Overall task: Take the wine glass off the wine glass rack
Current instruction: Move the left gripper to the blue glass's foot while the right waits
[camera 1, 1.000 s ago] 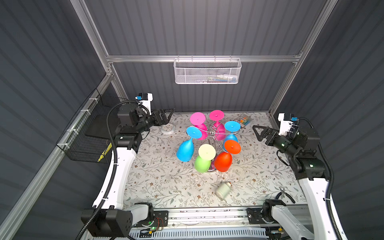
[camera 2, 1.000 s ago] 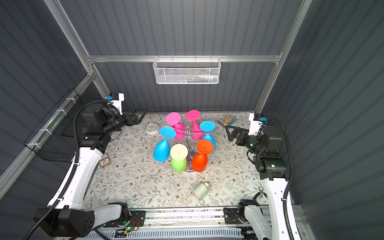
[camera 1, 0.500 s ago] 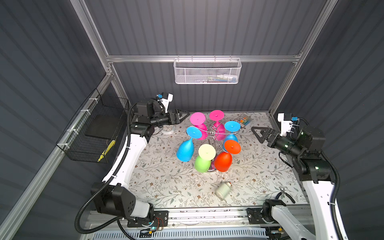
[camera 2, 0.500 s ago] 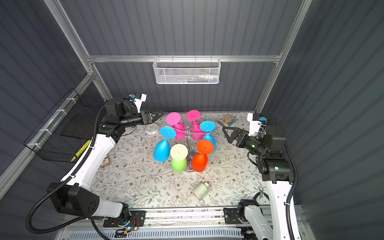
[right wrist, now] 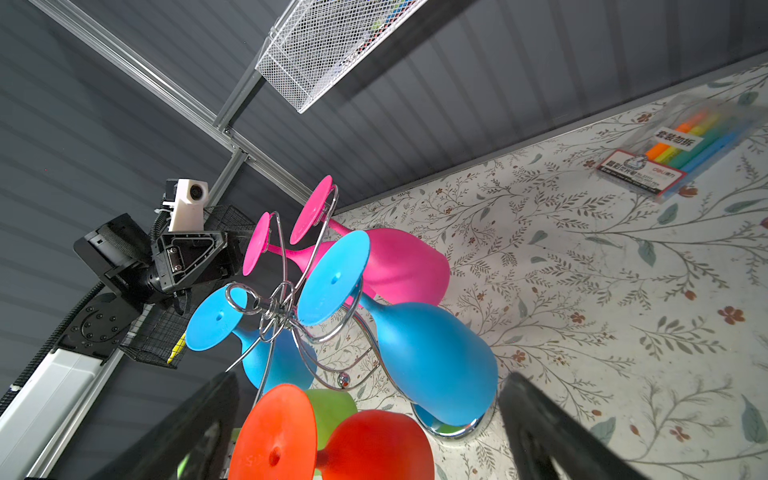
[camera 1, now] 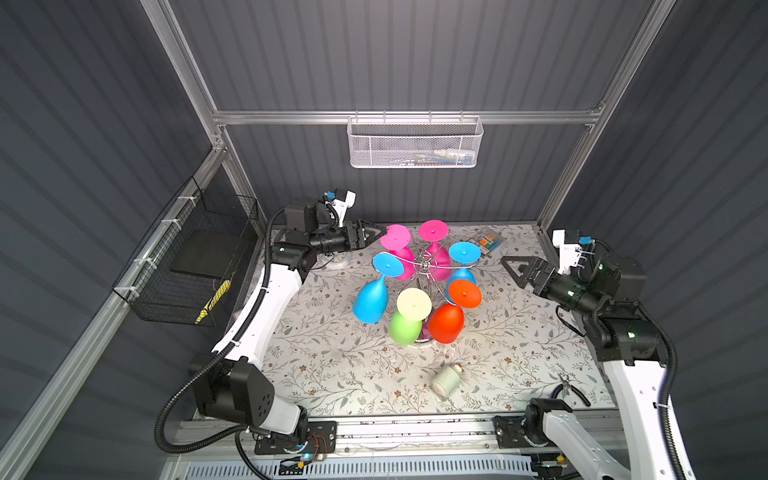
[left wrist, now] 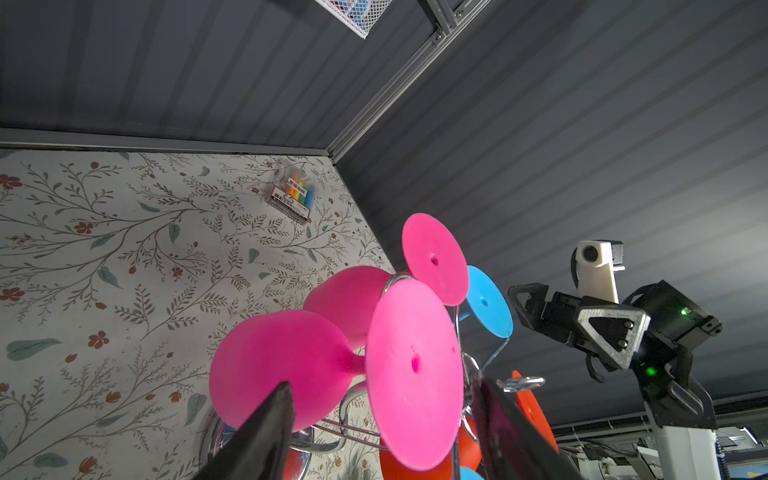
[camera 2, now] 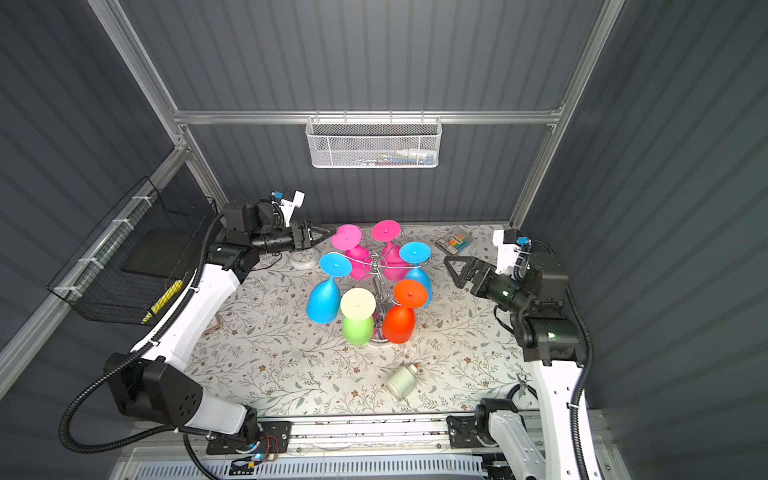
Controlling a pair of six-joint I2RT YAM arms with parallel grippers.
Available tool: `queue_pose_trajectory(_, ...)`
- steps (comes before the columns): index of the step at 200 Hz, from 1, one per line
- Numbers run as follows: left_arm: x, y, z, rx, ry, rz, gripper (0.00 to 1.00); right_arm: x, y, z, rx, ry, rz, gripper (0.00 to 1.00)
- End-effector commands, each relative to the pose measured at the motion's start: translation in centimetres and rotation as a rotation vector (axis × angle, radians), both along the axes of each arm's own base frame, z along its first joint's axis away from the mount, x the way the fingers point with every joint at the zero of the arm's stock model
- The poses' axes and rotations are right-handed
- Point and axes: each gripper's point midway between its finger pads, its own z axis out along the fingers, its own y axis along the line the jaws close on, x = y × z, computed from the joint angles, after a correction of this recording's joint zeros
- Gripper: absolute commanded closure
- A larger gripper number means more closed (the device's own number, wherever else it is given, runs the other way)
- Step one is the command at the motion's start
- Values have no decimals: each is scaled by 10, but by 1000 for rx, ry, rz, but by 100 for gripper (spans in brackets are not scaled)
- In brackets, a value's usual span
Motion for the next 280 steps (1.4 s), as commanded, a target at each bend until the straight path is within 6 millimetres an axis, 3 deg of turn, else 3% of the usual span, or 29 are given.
queue_pose_trajectory(1,-7,-2,-7,1,49,-13,32,-2,3,-4,9,12,18,1)
queue_pose_trajectory(54,-37,30,-4,138,53,144,28,-1,3,-11,-6,31,24,1)
queue_pose_trajectory(97,-69,61,18,106,87,334,27,1,4,-16,-19,47,43,1)
queue_pose_trajectory(101,-71,61,6,102,129,340,27,0,5,-16,-20,47,47,1)
queue_pose_trajectory(137,-94,52,13,-97,271,310,30,-3,5,-17,-40,48,58,1)
queue_pose_trajectory(195,-107,35,18,-190,361,252,32,-3,6,-21,-33,56,59,1)
queue_pose_trajectory(253,-116,-5,13,-163,405,142,41,-4,5,-21,-39,59,55,1)
queue_pose_trajectory(280,-116,-6,8,-116,414,173,47,-5,5,-23,-39,67,53,1)
